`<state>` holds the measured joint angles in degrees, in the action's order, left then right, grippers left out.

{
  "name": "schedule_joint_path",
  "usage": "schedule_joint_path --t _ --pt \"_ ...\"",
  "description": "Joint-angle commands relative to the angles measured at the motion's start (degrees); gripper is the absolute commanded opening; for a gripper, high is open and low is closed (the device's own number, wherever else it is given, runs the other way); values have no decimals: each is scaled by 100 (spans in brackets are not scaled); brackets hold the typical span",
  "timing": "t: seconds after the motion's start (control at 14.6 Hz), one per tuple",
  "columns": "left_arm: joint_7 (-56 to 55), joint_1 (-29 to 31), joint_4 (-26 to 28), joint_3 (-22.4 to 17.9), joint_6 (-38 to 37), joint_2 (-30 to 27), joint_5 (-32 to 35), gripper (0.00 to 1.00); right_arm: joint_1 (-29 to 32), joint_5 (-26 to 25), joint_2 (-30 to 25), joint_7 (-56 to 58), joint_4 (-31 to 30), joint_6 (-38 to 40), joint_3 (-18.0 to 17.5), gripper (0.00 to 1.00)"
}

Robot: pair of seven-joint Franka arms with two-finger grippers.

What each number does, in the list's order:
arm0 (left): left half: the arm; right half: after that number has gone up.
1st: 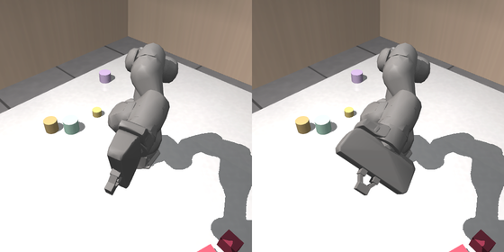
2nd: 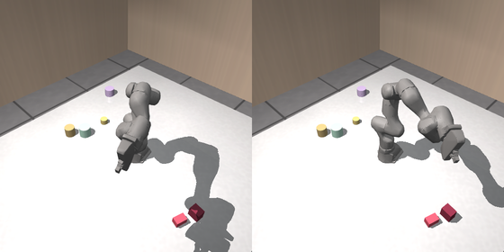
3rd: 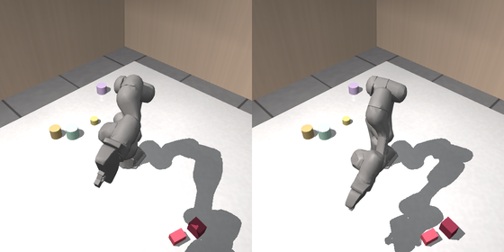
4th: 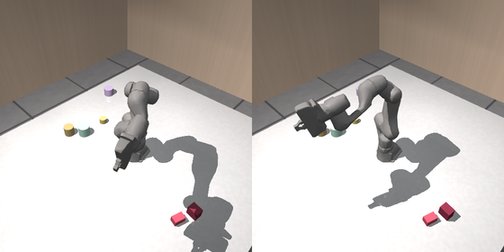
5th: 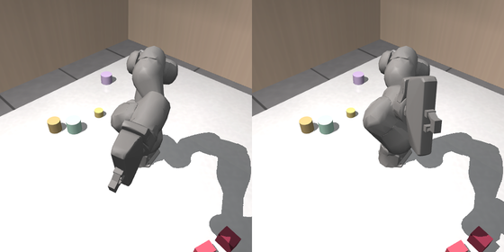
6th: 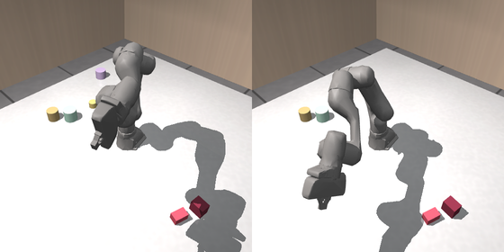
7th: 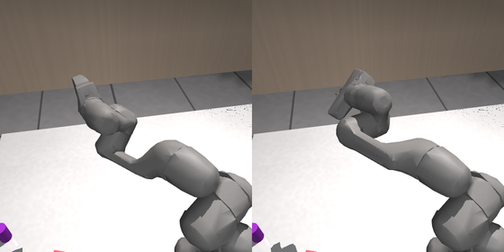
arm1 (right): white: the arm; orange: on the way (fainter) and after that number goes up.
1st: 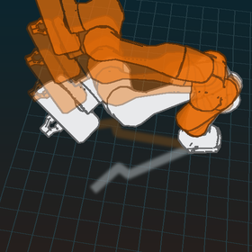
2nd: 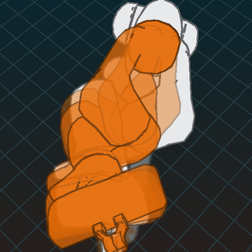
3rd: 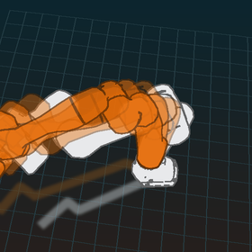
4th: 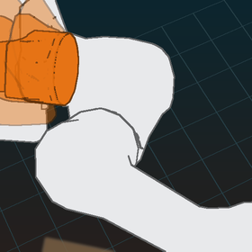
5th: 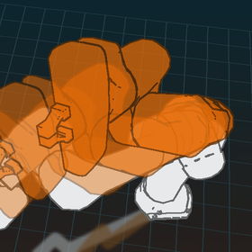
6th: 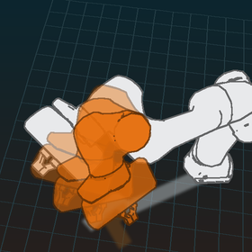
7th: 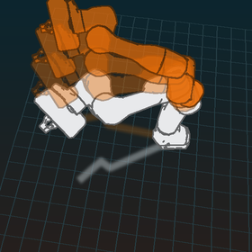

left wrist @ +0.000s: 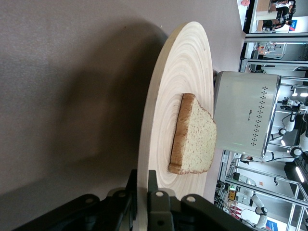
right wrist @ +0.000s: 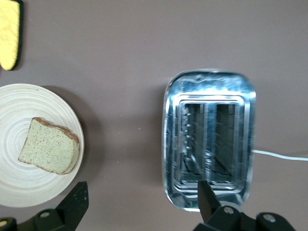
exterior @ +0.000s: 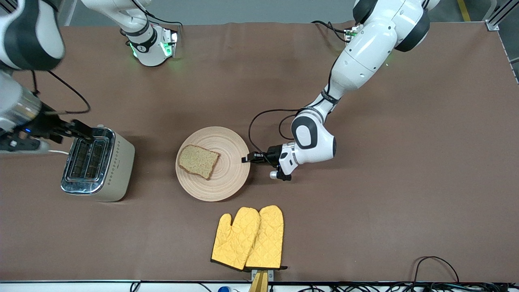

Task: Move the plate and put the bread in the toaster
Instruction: 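Lower the right gripper onto the bread while the left gripper withdraws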

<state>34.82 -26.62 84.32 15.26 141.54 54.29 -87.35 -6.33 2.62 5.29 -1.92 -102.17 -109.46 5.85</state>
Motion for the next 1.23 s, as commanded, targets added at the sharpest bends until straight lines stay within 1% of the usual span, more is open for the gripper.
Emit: schedule_joint_path --t 0.0,0.21,0.27,0.34,0.41,0.48,0.62,0.68,0.82,1.03,1.16 --pt "155 -71 -468 4 -74 283 -185 1 -139 282 551 -264 -39 -592 21 100" --pt "218 -132 -601 4 -74 380 -177 2 -315 318 1122 -537 -101 -1296 12 99" --pt "166 -141 -601 4 -74 371 -185 9 -438 422 1280 -842 -92 -1350 21 99" --pt "130 -124 -592 4 -74 371 -177 34 -526 519 1430 -1089 -92 -1472 21 100" --pt "112 -124 -592 -5 -83 363 -177 62 -701 529 1510 -1413 -92 -1534 21 100" --pt "121 -115 -584 -14 -74 345 -168 100 -842 529 1606 -1651 -101 -1578 21 99" --pt "104 -63 -584 -49 -74 275 -54 100 -957 529 1738 -1838 -118 -1701 21 99" --pt "86 -1 -549 -93 -74 170 -1 100 -1027 529 1835 -1847 -223 -1806 21 99" --pt "25 279 -339 -137 -100 -14 217 100 -1168 537 1844 -2030 -556 -2201 21 99" --pt "-211 745 -13 -137 -232 -401 955 100 -1484 537 1871 -2698 -768 -2264 21 99" --pt "-528 965 163 -137 -268 -629 1551 100 -1564 537 1871 -2822 -865 -2291 21 98"
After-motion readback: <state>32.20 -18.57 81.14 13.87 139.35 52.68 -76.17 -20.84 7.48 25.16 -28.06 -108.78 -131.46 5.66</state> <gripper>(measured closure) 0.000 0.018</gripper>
